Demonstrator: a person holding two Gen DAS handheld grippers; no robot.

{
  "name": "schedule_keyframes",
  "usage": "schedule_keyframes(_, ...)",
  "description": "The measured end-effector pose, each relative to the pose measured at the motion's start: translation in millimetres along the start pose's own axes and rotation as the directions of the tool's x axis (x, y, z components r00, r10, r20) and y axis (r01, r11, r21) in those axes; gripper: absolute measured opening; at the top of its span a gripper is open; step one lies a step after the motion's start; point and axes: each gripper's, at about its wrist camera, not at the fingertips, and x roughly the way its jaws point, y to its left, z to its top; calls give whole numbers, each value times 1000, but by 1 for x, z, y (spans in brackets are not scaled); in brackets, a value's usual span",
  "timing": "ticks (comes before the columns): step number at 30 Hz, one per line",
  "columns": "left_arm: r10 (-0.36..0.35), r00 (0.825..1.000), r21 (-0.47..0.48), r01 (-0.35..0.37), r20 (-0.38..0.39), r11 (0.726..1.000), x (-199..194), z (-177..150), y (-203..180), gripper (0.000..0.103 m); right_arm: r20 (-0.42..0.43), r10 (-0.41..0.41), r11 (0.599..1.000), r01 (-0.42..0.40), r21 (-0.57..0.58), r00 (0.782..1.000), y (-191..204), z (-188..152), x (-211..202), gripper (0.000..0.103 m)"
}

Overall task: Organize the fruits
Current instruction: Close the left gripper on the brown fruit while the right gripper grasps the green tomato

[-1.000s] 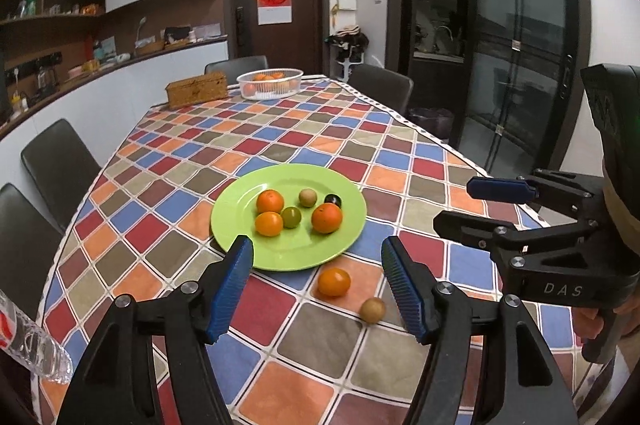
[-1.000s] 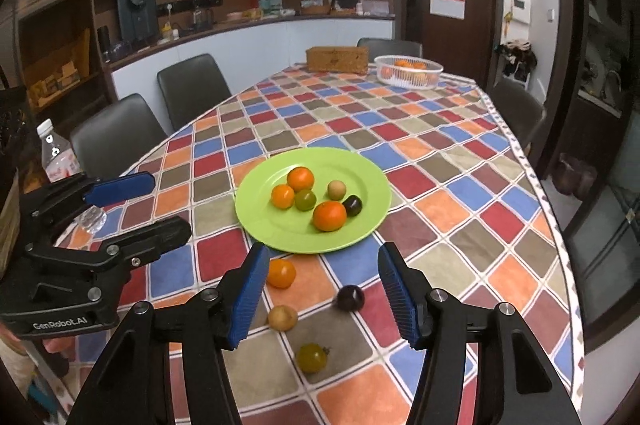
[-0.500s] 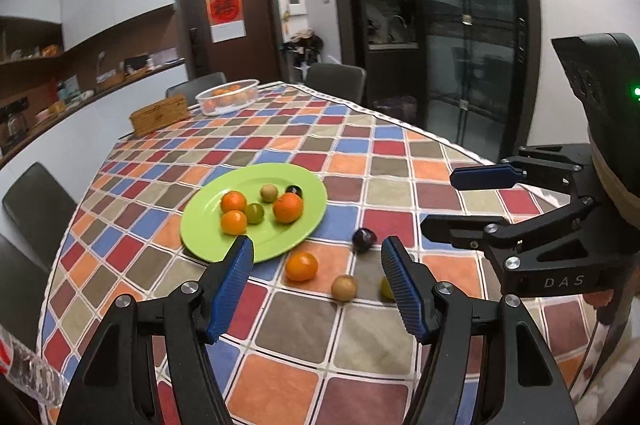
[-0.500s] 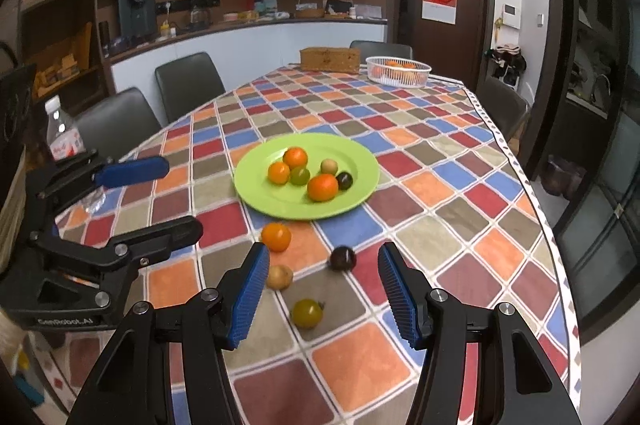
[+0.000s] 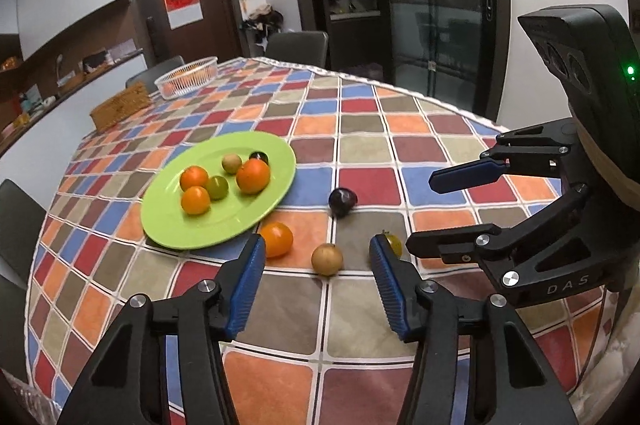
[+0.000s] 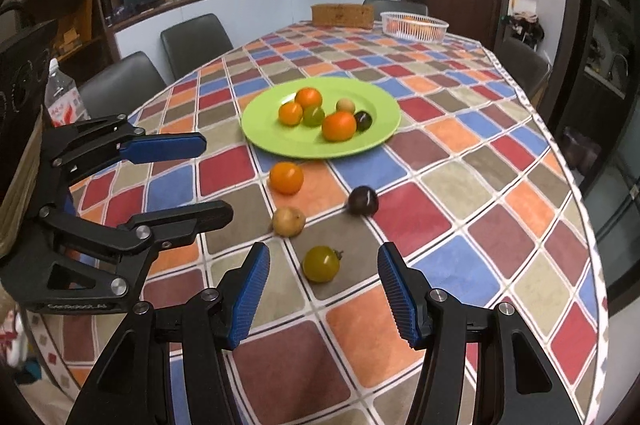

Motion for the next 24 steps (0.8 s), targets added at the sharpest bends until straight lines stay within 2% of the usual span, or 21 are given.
schedule_keyframes(3, -20, 1000, 5, 20, -23, 1000, 9, -2, 2, 47, -17, 4, 1000, -4, 2, 1000, 0, -2, 8, 57)
schedule_keyframes(9, -50, 997, 26, 51, -64, 998, 30, -5, 2, 44, -61, 23, 1000, -22, 10, 998, -2, -7, 26, 54)
schedule_keyframes(15, -82, 990, 23, 85, -114, 996, 51, -7, 3, 42, -93, 45, 998, -42, 37, 995, -7, -10, 39, 46)
schedule_keyframes(21, -94, 984, 15, 98, -150, 995, 65, -8, 2, 41, -99, 65, 997, -61, 44, 993, -9, -11, 45, 46)
schedule_keyframes(24, -96, 982, 13, 100, -163, 995, 71, -7, 2, 39, -104, 72, 997, -68, 41, 992, -9, -11, 48, 41)
